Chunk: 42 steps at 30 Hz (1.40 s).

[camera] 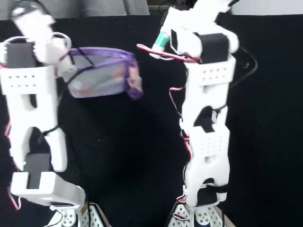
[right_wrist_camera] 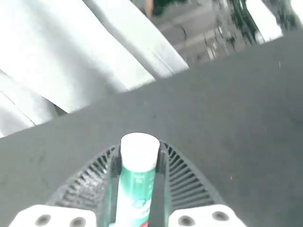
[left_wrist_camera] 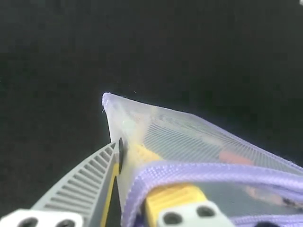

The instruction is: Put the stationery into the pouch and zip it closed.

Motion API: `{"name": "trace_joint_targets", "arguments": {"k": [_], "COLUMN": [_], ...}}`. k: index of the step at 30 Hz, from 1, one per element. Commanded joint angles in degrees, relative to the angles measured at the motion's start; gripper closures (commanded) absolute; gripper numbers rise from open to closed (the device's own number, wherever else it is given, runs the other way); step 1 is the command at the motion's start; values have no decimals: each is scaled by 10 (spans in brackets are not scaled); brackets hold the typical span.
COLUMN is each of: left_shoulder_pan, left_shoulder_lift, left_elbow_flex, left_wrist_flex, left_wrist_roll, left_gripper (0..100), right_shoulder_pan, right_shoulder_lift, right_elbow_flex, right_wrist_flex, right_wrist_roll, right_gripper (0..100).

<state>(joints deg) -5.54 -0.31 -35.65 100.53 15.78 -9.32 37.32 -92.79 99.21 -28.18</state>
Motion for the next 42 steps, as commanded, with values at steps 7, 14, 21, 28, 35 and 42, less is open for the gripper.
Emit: {"name": "trace_joint_targets", "arguments": {"k": [7, 14, 21, 28, 35, 42], "left_shoulder_pan": [90, 88, 88, 93, 94, 87], "left_shoulder_lift": [-15, -15, -15, -18, -19, -20], "left_elbow_flex": [28, 43, 43, 41, 41, 36], "left_wrist_flex": [-3, -4, -4, -4, -4, -4], "left_wrist_roll": [8, 6, 5, 7, 8, 4], "left_gripper": [970, 970, 970, 970, 970, 970], "right_shoulder_pan": [-69, -91, -88, -90, -91, -91], "right_shoulder_lift": [-168, -234, -361, -560, -660, -739], "right_elbow_flex": [-27, -26, 61, 323, 587, 804], "right_wrist_flex": [20, 21, 21, -4, -177, -385], "right_wrist_roll": [142, 171, 171, 172, 171, 166], "right_gripper": [987, 987, 987, 986, 986, 986]}}
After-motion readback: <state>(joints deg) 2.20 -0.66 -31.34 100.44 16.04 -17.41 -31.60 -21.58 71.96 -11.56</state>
